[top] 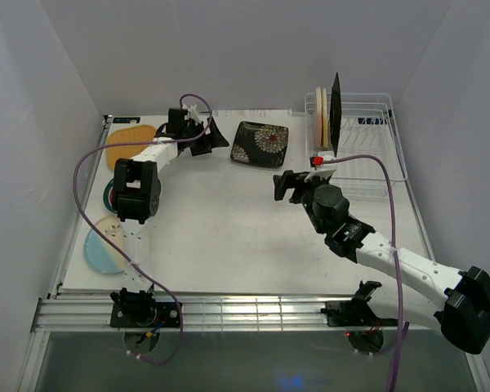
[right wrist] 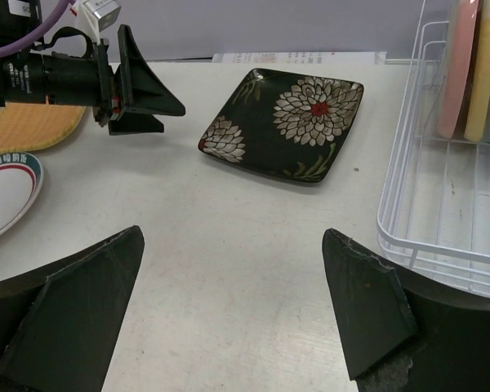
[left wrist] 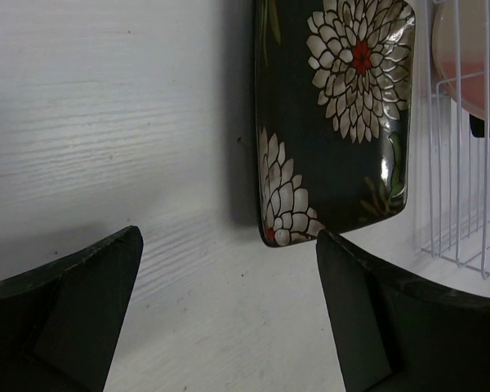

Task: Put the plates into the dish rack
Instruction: Pick up the plate at the center of the board.

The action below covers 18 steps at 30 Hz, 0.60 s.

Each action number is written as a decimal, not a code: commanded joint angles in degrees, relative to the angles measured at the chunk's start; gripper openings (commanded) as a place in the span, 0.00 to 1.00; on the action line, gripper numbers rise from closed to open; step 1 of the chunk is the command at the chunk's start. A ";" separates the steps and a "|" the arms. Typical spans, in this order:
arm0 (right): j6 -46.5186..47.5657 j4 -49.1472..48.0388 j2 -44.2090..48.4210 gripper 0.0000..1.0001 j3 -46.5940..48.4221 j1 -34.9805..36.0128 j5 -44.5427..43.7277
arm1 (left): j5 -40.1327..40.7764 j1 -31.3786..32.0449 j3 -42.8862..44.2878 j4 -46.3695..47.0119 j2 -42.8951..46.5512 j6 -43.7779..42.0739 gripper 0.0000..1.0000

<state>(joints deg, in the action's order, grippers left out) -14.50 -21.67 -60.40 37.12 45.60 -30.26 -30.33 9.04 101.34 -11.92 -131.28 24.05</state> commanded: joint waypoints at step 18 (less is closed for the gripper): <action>0.62 0.22 1.08 0.94 -0.47 1.77 -3.84 | 12.22 6.87 -0.09 7.00 -0.64 12.07 0.96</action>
<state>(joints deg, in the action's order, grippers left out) -14.37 -19.77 -59.61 36.14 46.96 -32.53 -20.08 16.40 101.60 -5.63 -133.05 34.68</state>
